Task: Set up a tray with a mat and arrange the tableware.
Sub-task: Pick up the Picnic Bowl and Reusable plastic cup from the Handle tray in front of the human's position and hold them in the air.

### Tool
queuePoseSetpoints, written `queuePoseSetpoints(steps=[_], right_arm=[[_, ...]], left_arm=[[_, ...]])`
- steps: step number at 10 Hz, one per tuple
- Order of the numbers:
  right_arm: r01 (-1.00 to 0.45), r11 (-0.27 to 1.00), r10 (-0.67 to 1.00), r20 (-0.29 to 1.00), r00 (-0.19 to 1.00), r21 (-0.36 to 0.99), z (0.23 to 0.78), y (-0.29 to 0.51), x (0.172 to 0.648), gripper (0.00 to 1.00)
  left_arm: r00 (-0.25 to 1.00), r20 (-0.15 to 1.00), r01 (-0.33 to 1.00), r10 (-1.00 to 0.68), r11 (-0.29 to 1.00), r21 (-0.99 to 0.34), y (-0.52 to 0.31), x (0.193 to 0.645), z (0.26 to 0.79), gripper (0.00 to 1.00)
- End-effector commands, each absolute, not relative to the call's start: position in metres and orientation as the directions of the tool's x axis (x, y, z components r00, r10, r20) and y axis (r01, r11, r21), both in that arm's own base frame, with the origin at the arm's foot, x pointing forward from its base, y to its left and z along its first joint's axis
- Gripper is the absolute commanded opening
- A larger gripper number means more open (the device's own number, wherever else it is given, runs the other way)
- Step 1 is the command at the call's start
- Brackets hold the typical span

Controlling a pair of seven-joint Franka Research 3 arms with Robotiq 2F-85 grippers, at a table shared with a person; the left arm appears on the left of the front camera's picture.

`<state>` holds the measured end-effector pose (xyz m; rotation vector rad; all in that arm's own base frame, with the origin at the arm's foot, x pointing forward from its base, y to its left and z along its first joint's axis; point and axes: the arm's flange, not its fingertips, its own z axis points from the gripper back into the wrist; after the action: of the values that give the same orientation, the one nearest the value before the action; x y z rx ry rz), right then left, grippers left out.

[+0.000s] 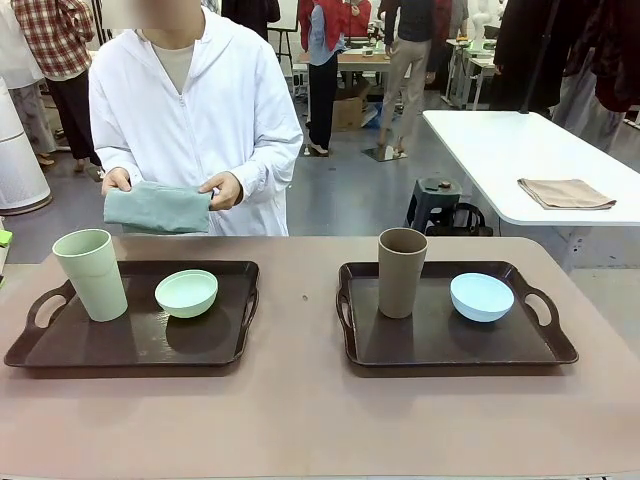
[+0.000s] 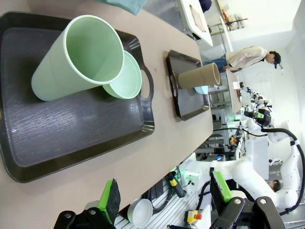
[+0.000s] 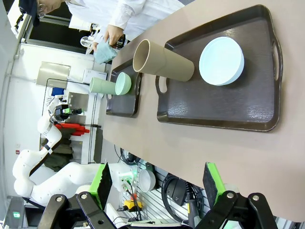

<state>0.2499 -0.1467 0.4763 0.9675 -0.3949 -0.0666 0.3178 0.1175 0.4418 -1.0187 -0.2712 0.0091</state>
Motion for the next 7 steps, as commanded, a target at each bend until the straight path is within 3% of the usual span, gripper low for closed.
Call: queuePoseSetpoints(steps=[1,7], right_arm=[[-0.146,0.555,-0.225,0.317,0.921,0.819,0.4770,-0.1483,0.2524,1.00],[-0.120,0.572,-0.229,0.298,0.927,0.812,0.4762,-0.1467,0.2499,1.00]], left_arm=[[0.964,0.228,0.128,0.139,0.508,-0.852,0.1184,0.3194,0.4418,1.00],[0.967,0.219,0.118,0.133,0.527,-0.841,0.1175,0.3178,0.4419,1.00]])
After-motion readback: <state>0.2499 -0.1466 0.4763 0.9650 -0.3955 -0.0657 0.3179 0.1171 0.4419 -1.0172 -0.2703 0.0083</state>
